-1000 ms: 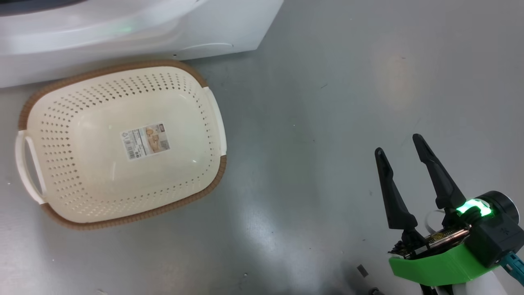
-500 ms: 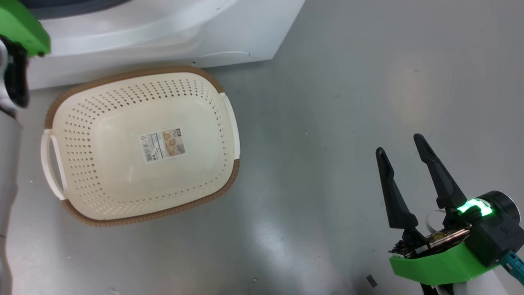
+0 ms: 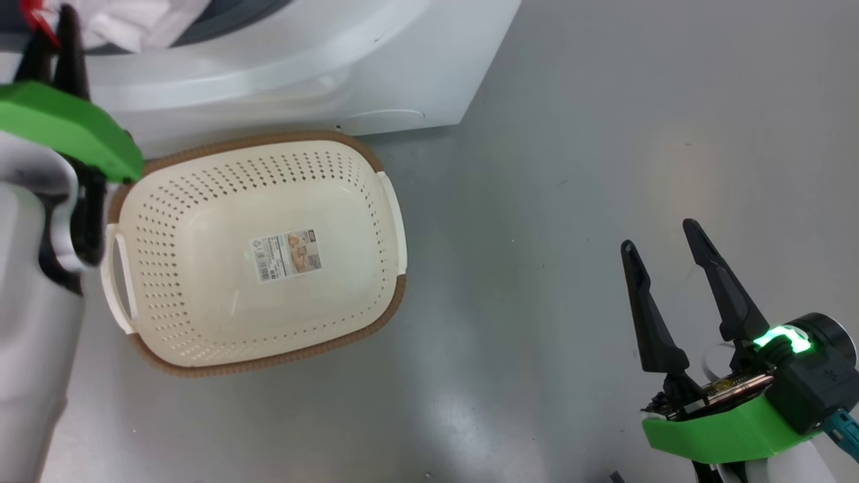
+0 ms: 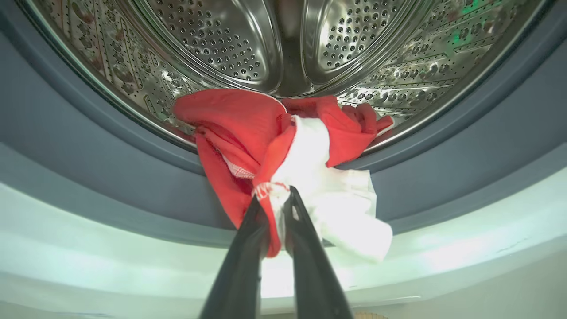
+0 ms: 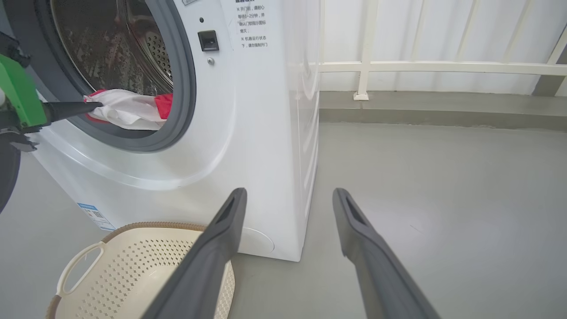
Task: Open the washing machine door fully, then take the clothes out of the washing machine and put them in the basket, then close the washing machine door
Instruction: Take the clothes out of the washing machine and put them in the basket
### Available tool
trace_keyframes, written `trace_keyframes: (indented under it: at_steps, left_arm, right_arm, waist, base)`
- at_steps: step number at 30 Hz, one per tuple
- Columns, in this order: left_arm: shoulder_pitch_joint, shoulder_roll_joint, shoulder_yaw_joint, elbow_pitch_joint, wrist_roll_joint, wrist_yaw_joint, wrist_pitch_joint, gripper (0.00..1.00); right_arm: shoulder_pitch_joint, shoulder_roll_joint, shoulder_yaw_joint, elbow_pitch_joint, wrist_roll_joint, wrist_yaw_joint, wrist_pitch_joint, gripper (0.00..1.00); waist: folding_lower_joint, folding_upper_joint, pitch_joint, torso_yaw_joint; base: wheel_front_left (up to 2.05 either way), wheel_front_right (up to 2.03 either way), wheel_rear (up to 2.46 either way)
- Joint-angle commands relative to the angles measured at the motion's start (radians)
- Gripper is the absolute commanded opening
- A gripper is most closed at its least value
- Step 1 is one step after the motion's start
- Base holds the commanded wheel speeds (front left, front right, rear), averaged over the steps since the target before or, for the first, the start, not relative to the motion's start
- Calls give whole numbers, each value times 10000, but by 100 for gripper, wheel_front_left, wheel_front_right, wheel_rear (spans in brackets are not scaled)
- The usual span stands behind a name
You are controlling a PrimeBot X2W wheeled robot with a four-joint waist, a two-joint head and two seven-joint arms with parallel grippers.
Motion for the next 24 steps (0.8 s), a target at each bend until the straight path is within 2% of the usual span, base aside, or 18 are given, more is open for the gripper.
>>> trace_keyframes:
  at_steps: [1,15,24]
  left_arm:
    - [480,614,328,-848,-94,230,127,0]
    - [3088,823,420,-4324,-312,1275,605,0]
    - [4647,928,324,-6737,-46,2144,705,0]
  right_arm:
    - [15,-114,105,-180,-14,50,-63,100]
    - [186,-114,-44,-136,27,50,-63,100]
    - [471,-114,-129,-114,89,50,-4,100]
  waist:
    - [0,0,-178,104]
    - [0,0,-1122,355]
    - [0,0,-1894,442]
  base:
    - [0,0,0]
    - [0,0,0]
    - [0,0,0]
